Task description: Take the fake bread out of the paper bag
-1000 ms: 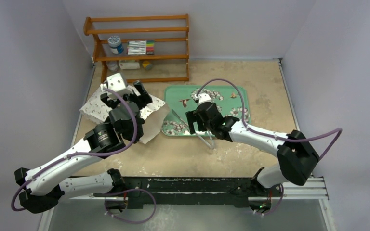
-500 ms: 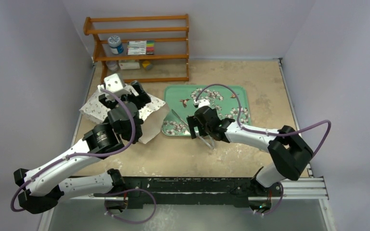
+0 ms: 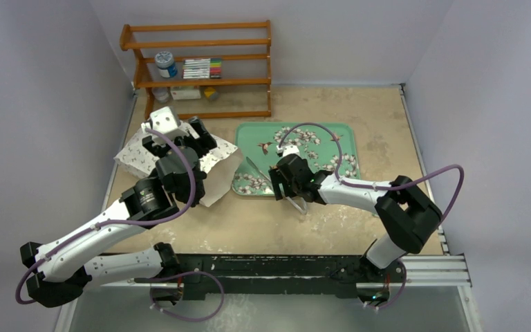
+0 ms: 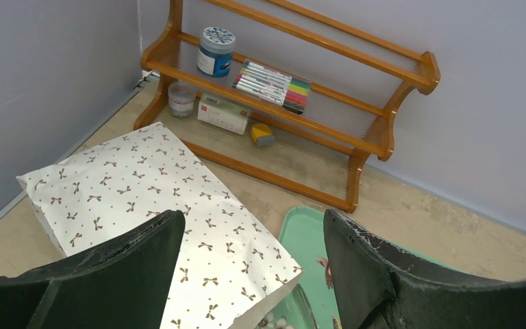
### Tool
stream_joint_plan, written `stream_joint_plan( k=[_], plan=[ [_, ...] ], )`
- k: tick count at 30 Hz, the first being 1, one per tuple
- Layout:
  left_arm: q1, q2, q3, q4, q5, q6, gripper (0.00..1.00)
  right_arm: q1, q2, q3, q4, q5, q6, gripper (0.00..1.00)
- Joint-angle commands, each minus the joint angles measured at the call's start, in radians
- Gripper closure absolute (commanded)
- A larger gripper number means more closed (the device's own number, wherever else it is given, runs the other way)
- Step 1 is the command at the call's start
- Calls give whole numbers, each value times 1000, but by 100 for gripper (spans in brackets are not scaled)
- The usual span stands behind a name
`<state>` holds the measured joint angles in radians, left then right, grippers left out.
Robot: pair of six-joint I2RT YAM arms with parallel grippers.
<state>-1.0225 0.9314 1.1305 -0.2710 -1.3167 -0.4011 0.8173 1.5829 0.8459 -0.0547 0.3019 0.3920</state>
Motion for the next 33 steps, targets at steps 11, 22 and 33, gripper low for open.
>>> stream_joint_plan(
  k=[11, 22, 33],
  plan=[
    [-2, -4, -7, 29, -27, -4, 26, 4, -47, -9, 37, 1, -39, 35],
    [-2, 0, 9, 49, -32, 23, 26, 5, -155, 10, -29, -41, -57, 42],
    [-1, 9, 18, 61, -45, 51, 26, 17, -245, -1, -104, -61, -73, 44]
  ],
)
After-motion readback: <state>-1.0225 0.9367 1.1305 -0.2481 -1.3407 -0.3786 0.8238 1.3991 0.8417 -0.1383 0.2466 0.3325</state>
